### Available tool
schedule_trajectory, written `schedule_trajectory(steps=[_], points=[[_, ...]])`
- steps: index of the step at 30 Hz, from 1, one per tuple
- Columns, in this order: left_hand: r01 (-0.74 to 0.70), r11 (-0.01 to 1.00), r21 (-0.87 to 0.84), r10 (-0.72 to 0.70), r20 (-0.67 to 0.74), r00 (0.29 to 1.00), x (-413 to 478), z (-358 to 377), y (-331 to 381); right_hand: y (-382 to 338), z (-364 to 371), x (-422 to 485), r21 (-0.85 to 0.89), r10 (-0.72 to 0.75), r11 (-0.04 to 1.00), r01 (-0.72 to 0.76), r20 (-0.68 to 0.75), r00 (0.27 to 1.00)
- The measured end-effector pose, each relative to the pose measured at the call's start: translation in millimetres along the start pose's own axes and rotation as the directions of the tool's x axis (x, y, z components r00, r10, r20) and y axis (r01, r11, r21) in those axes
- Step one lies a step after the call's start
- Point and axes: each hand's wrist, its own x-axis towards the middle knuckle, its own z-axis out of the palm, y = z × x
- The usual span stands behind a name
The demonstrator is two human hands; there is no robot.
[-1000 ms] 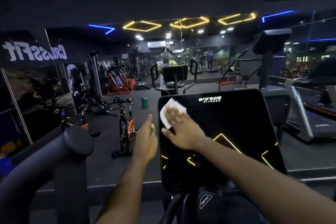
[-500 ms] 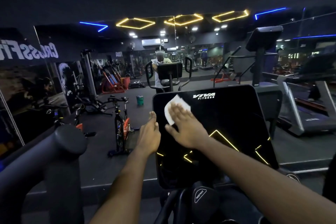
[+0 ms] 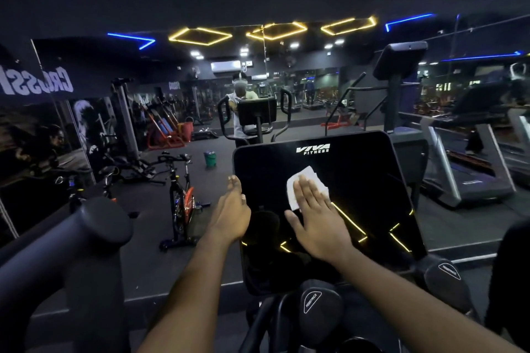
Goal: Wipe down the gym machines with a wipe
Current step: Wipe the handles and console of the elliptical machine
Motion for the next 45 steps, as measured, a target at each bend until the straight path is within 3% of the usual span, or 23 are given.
schedule_trajectory(steps=[4, 5, 7, 9, 12, 14, 17, 21, 22, 25, 27, 29, 31, 32, 35, 37, 38, 39, 40, 42, 44, 45], points=[[-0.008, 1.000, 0.016, 0.008, 0.001, 1.000, 1, 0, 0, 3, -18, 40, 0.080, 0.292, 0.955, -0.287, -0.058, 0.955], [-0.008, 1.000, 0.019, 0.008, -0.008, 1.000, 2, 0, -1, -4, -22, 58, 0.106, 0.302, 0.949, -0.296, -0.045, 0.952], [0.000, 1.000, 0.022, 0.000, -0.020, 1.000, 3, 1, -2, -19, -24, 81, 0.073, 0.149, 0.986, -0.149, -0.001, 0.989], [-0.001, 0.999, 0.033, 0.002, -0.036, 0.999, 5, 2, -2, -23, -16, 81, -0.010, -0.139, 0.990, 0.141, 0.077, 0.987], [0.013, 1.000, 0.009, -0.012, -0.053, 0.999, 7, 0, -4, -12, -2, 48, -0.078, -0.467, 0.868, 0.491, 0.212, 0.859], [0.022, 1.000, 0.007, -0.021, -0.049, 0.999, 7, -1, -2, 2, 1, 26, -0.093, -0.537, 0.804, 0.587, 0.309, 0.785], [0.035, 0.999, 0.005, -0.035, -0.038, 0.999, 2, -2, 4, 13, -4, 22, -0.177, -0.562, 0.759, 0.627, 0.309, 0.767], [0.038, 0.999, 0.035, -0.037, -0.013, 0.999, 0, -4, 7, -6, -4, 44, -0.185, -0.382, 0.897, 0.402, 0.134, 0.914], [0.038, 0.998, 0.054, -0.038, -0.006, 0.999, 1, -4, 7, -11, 0, 42, -0.150, -0.407, 0.890, 0.432, 0.168, 0.898], [0.045, 0.994, 0.103, -0.048, 0.026, 0.999, 0, -5, 9, -12, 17, 19, -0.089, -0.624, 0.715, 0.693, 0.366, 0.691], [0.041, 0.990, 0.134, -0.047, 0.042, 0.998, -1, -5, 14, -6, 15, 17, -0.110, -0.669, 0.640, 0.761, 0.408, 0.621], [0.056, 0.987, 0.153, -0.063, 0.046, 0.997, -2, -6, 18, -8, 8, 24, -0.179, -0.661, 0.657, 0.733, 0.332, 0.673], [0.063, 0.981, 0.182, -0.073, 0.051, 0.996, -4, -7, 20, -11, 10, 25, -0.186, -0.593, 0.749, 0.636, 0.241, 0.768], [0.062, 0.979, 0.196, -0.074, 0.054, 0.996, -5, -8, 21, -10, 17, 22, -0.167, -0.606, 0.747, 0.644, 0.229, 0.762], [0.062, 0.975, 0.214, -0.080, 0.077, 0.994, -7, -9, 24, 1, 48, -2, -0.160, -0.760, 0.529, 0.834, 0.349, 0.549], [0.067, 0.971, 0.231, -0.089, 0.086, 0.992, -7, -10, 25, 7, 48, -7, -0.158, -0.788, 0.445, 0.882, 0.398, 0.469], [0.069, 0.968, 0.240, -0.093, 0.089, 0.992, -6, -10, 26, 8, 40, -2, -0.172, -0.796, 0.458, 0.872, 0.359, 0.488], [0.074, 0.967, 0.246, -0.099, 0.092, 0.991, -7, -10, 27, 8, 30, 3, -0.194, -0.775, 0.523, 0.830, 0.297, 0.558], [0.077, 0.965, 0.249, -0.103, 0.092, 0.990, -7, -10, 27, 9, 19, 11, -0.216, -0.704, 0.641, 0.737, 0.220, 0.676], [0.077, 0.966, 0.247, -0.102, 0.091, 0.991, -8, -9, 27, 17, 0, 26, -0.227, -0.426, 0.877, 0.423, 0.040, 0.904], [0.079, 0.967, 0.240, -0.104, 0.091, 0.990, -10, -8, 27, 17, -4, 26, -0.139, -0.153, 0.980, 0.142, -0.072, 0.986], [0.080, 0.967, 0.241, -0.105, 0.091, 0.990, -10, -6, 26, 14, 3, 18, -0.102, -0.111, 0.989, 0.102, -0.086, 0.990]])
